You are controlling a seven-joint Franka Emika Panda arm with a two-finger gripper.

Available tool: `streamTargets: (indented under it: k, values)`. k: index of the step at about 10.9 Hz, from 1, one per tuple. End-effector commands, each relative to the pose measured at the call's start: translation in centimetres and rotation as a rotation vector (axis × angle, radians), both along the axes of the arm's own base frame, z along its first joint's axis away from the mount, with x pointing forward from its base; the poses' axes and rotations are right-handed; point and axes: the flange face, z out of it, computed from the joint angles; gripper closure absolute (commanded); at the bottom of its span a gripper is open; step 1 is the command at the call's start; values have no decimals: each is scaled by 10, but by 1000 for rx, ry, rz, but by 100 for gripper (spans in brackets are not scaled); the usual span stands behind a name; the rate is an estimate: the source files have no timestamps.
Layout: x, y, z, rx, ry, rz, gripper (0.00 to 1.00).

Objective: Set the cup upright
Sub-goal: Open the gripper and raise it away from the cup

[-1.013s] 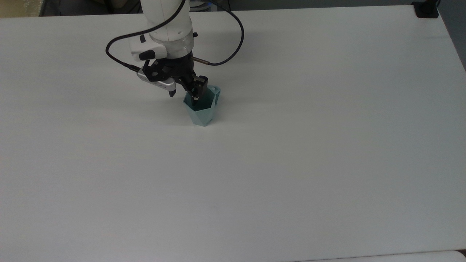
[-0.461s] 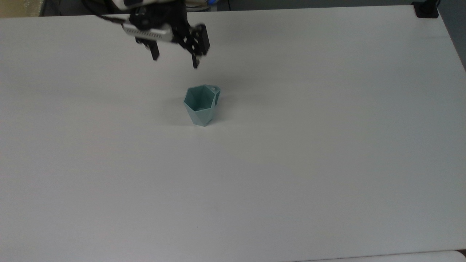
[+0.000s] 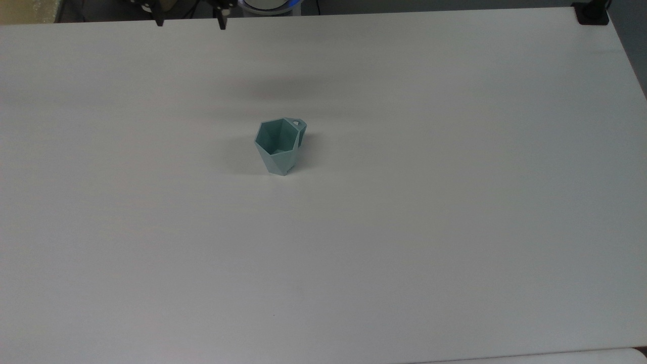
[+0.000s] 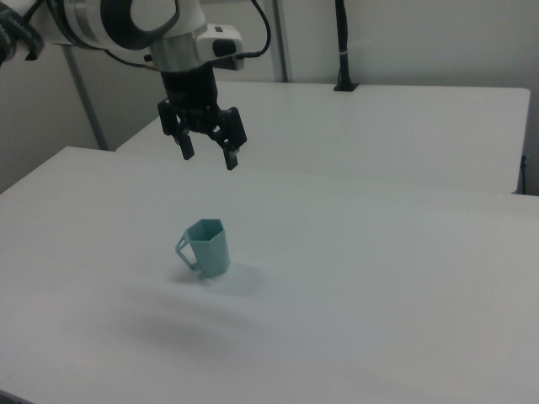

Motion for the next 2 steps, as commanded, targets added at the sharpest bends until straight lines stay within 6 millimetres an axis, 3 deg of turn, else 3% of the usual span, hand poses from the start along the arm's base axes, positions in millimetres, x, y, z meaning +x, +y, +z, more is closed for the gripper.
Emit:
streamTargets:
  k: [1, 2]
  values:
    - [-3, 0, 6, 23, 1, 23, 0]
    - [-3, 0, 6, 22, 1, 30, 0]
